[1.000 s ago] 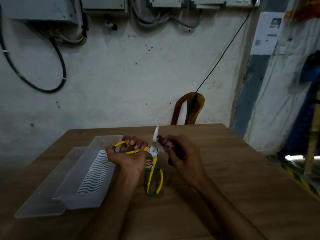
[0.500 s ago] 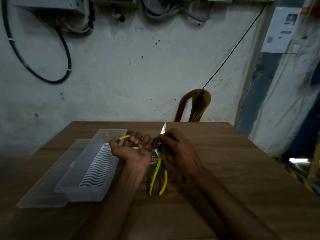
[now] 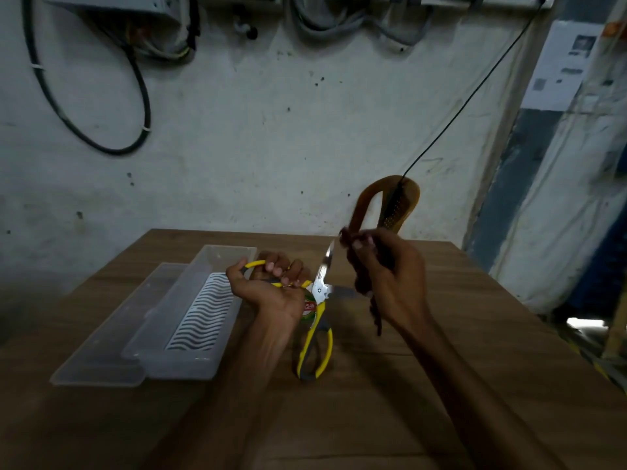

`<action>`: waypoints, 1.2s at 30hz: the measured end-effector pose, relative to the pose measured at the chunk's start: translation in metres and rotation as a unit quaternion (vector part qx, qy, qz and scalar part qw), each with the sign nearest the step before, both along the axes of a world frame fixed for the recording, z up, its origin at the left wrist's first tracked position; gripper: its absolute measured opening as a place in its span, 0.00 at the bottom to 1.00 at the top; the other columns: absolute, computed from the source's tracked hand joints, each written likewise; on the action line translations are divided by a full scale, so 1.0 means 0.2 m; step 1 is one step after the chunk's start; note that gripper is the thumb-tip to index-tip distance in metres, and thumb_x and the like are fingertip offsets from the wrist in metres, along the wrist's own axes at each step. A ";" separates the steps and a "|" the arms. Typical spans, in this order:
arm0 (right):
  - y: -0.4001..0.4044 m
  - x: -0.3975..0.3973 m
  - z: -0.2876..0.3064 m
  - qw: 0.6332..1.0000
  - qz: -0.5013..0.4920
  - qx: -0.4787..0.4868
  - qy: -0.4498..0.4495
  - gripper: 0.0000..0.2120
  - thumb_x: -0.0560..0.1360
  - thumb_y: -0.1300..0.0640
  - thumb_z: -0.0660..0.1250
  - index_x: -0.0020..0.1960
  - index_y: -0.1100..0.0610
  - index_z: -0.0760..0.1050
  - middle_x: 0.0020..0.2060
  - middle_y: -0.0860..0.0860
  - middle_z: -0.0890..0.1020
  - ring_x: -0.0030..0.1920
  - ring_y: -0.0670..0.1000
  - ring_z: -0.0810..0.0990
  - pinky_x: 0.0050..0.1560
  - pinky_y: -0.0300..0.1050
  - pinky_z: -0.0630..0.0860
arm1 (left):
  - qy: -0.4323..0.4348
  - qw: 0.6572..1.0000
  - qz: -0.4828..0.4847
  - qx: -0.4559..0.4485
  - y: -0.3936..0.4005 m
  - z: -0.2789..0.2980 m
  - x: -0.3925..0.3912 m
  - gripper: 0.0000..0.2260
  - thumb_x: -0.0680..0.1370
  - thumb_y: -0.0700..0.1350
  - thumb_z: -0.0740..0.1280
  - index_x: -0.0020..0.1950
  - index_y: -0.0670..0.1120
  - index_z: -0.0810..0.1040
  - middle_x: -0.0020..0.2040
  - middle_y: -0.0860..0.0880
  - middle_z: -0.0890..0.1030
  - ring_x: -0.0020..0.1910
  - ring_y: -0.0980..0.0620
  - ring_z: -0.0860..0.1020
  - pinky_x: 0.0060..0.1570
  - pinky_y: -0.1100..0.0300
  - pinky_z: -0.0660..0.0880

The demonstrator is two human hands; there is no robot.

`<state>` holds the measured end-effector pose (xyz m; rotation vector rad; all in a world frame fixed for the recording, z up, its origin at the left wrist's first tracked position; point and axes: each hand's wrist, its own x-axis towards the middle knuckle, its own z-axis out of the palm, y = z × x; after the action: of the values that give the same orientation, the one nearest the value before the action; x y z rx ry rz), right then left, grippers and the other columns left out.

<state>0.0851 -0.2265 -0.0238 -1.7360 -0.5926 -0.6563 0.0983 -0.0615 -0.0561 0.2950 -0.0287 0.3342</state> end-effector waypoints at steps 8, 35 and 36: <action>0.12 0.06 -0.18 0.966 -0.044 -0.231 -0.108 0.11 0.73 0.63 0.70 0.54 0.60 0.84 0.44 0.54 0.81 0.41 0.52 0.81 0.43 0.39 0.75 | 0.001 1.000 0.015 -0.002 0.00 -0.01 -0.01 0.21 0.76 0.58 0.50 0.28 0.47 0.64 0.27 0.50 0.61 0.24 0.52 0.57 0.28 0.62 0.55; 0.10 0.15 0.02 0.984 -0.122 -0.070 -0.109 0.08 0.77 0.62 0.71 0.54 0.54 0.85 0.42 0.53 0.82 0.33 0.48 0.82 0.33 0.49 0.81 | 0.001 1.000 0.018 -0.014 0.01 -0.01 -0.01 0.19 0.74 0.55 0.52 0.27 0.46 0.65 0.25 0.50 0.62 0.24 0.52 0.59 0.29 0.60 0.55; 0.09 0.11 -0.02 0.981 -0.102 -0.105 -0.126 0.08 0.76 0.62 0.72 0.53 0.53 0.85 0.42 0.51 0.83 0.37 0.48 0.82 0.37 0.48 0.81 | -0.005 1.000 0.016 -0.017 0.01 -0.01 0.00 0.17 0.71 0.54 0.54 0.27 0.46 0.65 0.25 0.50 0.62 0.24 0.52 0.59 0.29 0.60 0.56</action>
<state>0.1061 -0.2093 -0.0268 -1.9425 -0.6842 -0.9977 0.0984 -0.0586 -0.0585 0.2601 -0.0283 0.3683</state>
